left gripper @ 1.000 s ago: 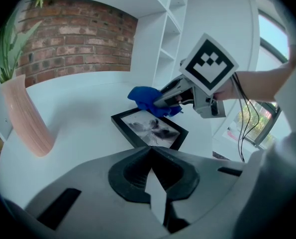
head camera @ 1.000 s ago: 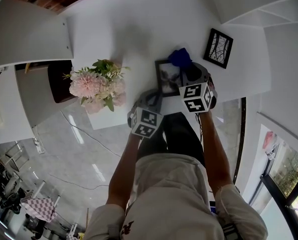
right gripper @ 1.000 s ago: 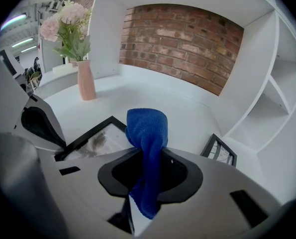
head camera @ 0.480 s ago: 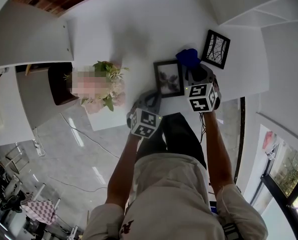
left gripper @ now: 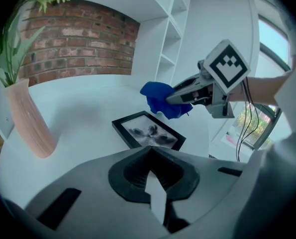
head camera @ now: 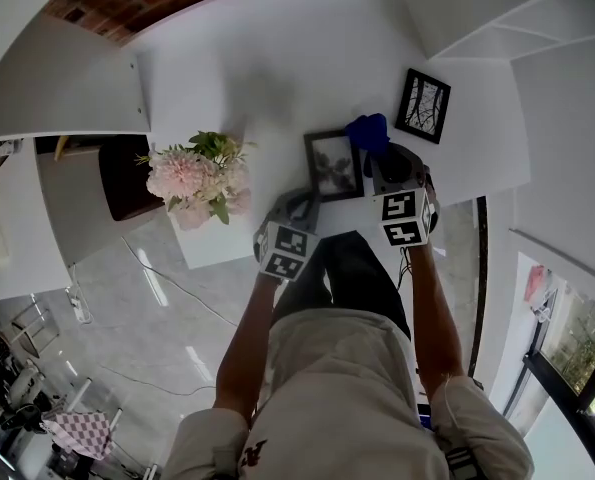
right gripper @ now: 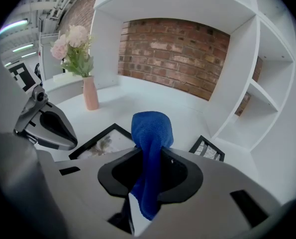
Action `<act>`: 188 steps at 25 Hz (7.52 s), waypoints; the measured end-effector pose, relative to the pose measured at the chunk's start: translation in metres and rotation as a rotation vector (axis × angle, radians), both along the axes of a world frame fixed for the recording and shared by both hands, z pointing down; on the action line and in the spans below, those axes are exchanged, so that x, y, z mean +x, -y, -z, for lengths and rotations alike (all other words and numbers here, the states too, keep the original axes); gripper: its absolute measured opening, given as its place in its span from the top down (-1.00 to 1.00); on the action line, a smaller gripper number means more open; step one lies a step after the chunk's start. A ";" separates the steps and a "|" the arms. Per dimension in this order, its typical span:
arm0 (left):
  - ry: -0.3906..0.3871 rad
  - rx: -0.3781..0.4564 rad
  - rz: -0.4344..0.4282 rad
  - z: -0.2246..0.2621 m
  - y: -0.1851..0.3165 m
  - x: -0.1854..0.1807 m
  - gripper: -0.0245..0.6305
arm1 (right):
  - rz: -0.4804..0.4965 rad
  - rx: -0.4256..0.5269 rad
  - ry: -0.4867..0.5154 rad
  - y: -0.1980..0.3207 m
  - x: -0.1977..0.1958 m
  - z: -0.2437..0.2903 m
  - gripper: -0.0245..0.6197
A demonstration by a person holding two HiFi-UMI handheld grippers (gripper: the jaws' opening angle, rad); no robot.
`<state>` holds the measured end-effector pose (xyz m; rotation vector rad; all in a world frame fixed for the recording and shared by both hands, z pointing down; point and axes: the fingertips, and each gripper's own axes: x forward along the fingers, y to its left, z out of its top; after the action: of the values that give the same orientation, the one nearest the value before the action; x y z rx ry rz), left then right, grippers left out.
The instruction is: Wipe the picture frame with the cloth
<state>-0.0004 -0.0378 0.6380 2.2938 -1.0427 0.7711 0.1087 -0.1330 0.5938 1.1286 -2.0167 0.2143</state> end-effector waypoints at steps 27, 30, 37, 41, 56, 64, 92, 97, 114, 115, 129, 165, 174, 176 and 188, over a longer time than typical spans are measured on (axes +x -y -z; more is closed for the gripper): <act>-0.151 0.359 0.044 0.204 0.021 -0.018 0.92 | 0.077 0.314 0.187 -0.045 -0.031 0.195 0.66; -0.168 0.417 0.052 0.234 0.020 -0.022 0.92 | 0.077 0.344 0.228 -0.052 -0.034 0.217 0.66; -0.196 0.510 0.053 0.279 0.016 -0.027 0.92 | 0.080 0.389 0.240 -0.064 -0.040 0.245 0.70; -0.202 0.522 0.057 0.286 0.014 -0.027 0.92 | 0.040 0.399 0.264 -0.066 -0.038 0.252 0.73; -0.192 0.567 0.047 0.306 0.008 -0.023 0.92 | 0.051 0.402 0.330 -0.075 -0.037 0.272 0.73; -0.185 0.578 0.037 0.309 0.005 -0.020 0.92 | 0.048 0.410 0.335 -0.077 -0.035 0.277 0.73; -0.188 0.580 0.025 0.309 0.001 -0.024 0.92 | 0.065 0.419 0.341 -0.082 -0.048 0.279 0.70; -0.192 0.584 0.026 0.310 0.001 -0.025 0.92 | 0.064 0.429 0.358 -0.082 -0.048 0.284 0.70; -0.188 0.586 0.024 0.314 0.001 -0.023 0.92 | 0.083 0.420 0.341 -0.082 -0.051 0.282 0.76; -0.188 0.585 0.023 0.314 0.001 -0.023 0.92 | 0.083 0.418 0.342 -0.082 -0.051 0.281 0.76; -0.181 0.591 0.012 0.315 0.003 -0.019 0.92 | 0.089 0.413 0.339 -0.082 -0.050 0.280 0.76; -0.182 0.568 0.003 0.305 0.012 -0.016 0.92 | 0.093 0.383 0.321 -0.071 -0.051 0.271 0.74; -0.183 0.570 0.002 0.307 0.013 -0.020 0.92 | 0.127 0.381 0.382 -0.073 -0.060 0.279 0.70; -0.186 0.571 0.002 0.308 0.013 -0.021 0.92 | 0.145 0.389 0.403 -0.075 -0.065 0.285 0.70; -0.199 0.575 0.000 0.313 0.013 -0.028 0.92 | 0.152 0.399 0.370 -0.076 -0.069 0.292 0.74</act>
<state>-0.0284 -0.0509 0.3249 2.7697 -1.2923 0.2430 0.0393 -0.0566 0.3016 1.2351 -2.5425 -0.0690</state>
